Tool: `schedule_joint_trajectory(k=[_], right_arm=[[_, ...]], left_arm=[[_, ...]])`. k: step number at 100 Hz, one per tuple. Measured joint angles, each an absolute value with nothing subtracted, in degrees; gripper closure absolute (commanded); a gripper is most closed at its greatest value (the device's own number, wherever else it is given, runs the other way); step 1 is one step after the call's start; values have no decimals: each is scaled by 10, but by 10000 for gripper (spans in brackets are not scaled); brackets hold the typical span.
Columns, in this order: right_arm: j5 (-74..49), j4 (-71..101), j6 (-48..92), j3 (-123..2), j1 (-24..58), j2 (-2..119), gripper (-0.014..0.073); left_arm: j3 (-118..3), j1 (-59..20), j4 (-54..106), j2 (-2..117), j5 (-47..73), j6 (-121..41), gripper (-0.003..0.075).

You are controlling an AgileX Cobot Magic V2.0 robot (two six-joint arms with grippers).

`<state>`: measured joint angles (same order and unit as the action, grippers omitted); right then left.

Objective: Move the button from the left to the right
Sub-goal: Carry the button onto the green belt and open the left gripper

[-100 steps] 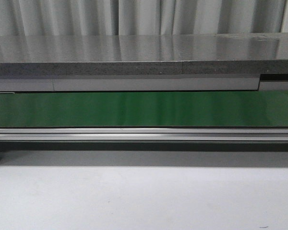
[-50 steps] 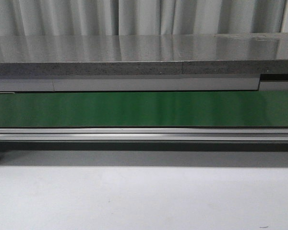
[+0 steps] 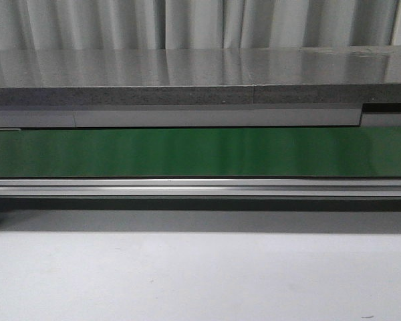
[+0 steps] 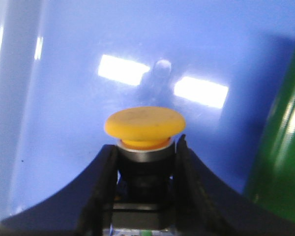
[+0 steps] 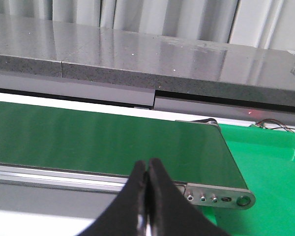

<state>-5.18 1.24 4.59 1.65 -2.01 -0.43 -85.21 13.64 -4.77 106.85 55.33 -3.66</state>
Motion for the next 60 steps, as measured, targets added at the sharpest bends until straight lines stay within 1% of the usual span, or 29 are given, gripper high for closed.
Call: schedule_joint_trajectory(k=[24,41,60], right_arm=[[-52,12,46,17,-20,-4,662],[-52,12,46,17,-20,-4,662],[-52,12,46,17,-20,-4,662]], left_arm=[[-909,110,27,1048,605,-92,688],[-912,69,38,1050,608,-100,688],[-913,43,40,1080,619,-102,684]])
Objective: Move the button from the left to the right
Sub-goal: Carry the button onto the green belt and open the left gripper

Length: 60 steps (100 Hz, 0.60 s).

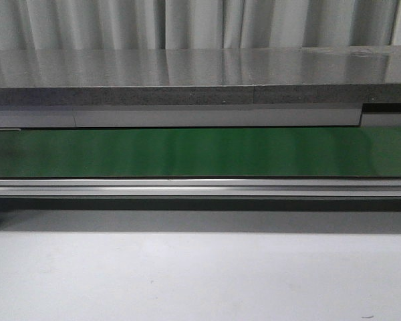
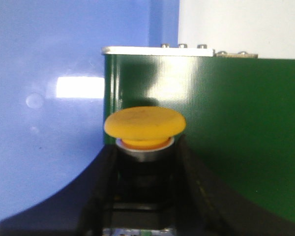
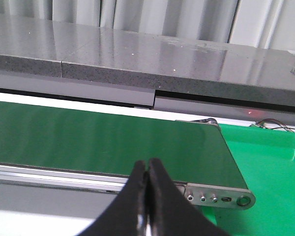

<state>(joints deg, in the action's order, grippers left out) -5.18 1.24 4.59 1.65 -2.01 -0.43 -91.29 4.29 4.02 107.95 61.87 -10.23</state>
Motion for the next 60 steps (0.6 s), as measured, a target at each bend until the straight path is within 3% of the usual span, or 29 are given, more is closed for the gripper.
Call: schedule_joint_trajectory(k=[21,28,40,52,60], right_arm=[[-52,12,46,17,-20,-4,662],[-52,12,46,17,-20,-4,662],[-52,12,46,17,-20,-4,662],[-52,12,46,17,-20,-4,662],[-52,12,46,17,-20,-4,662]], left_arm=[[-913,28,40,1113,631,-102,678],[-913,25,40,1115,635,-102,638],[-913,24,40,1115,640,-104,452],[-913,24,40,1115,647,-108,174],[-913,24,40,1115,647,-111,66]])
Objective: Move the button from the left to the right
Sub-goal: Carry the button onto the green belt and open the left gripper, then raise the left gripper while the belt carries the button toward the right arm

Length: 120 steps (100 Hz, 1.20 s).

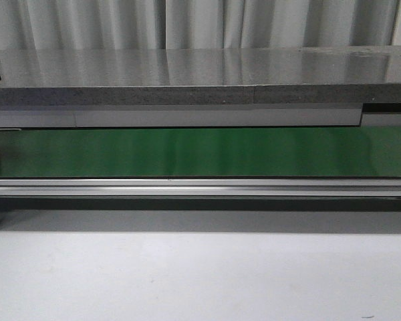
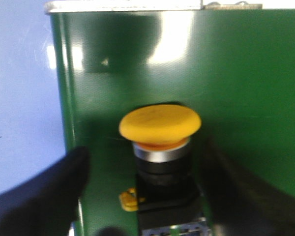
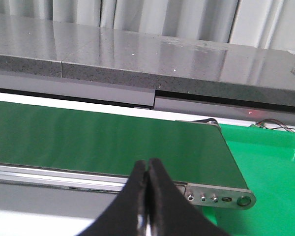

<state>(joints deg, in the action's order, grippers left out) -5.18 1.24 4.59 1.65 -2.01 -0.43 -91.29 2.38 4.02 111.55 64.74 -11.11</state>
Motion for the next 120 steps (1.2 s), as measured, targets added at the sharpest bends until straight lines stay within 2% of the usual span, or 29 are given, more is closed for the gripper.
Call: schedule_joint_trajectory(k=[6,27,72,93,120], right_arm=[[-52,12,46,17,-20,-4,662],[-52,12,46,17,-20,-4,662],[-52,12,46,17,-20,-4,662],[-52,12,46,17,-20,-4,662],[-52,12,46,17,-20,-4,662]], left_arm=[[-913,24,40,1115,647,-112,38],[-913,15,40,1089,647,-115,41],[-891,-48,46,915,579,-125,43],[-790,-74,51,790,503,-125,43],[-582,-73,51,586,371,-113,43]])
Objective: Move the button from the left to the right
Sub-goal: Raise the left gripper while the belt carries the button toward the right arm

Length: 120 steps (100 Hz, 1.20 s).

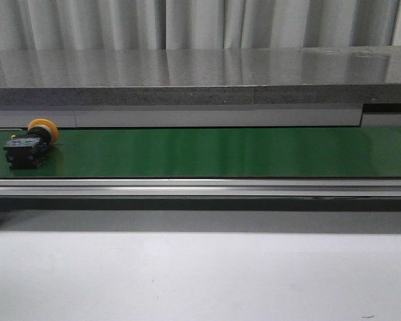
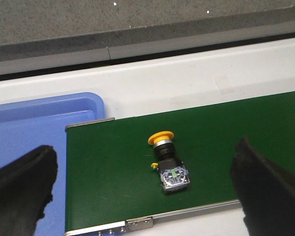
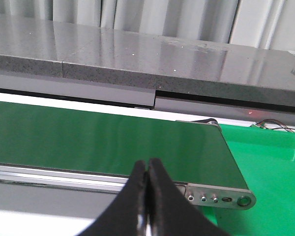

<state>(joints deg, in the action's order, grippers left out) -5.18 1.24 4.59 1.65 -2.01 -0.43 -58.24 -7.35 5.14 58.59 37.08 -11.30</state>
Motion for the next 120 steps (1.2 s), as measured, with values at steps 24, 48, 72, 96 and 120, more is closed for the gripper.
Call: schedule_joint_trajectory(k=[24,48,72,96,120], right_arm=[[-52,12,46,17,-20,-4,662],[-52,12,46,17,-20,-4,662],[-52,12,46,17,-20,-4,662],[-52,12,46,17,-20,-4,662],[-52,12,46,17,-20,-4,662]], left_arm=[[-416,-73,70,407,281,-113,43],[-305,-73,72,233,233,-112,43],[-250,-73,60,161,198,-112,43],[-196,-73,57,160,137,-112,43],[-141,-73,57,160,68,-112,43]])
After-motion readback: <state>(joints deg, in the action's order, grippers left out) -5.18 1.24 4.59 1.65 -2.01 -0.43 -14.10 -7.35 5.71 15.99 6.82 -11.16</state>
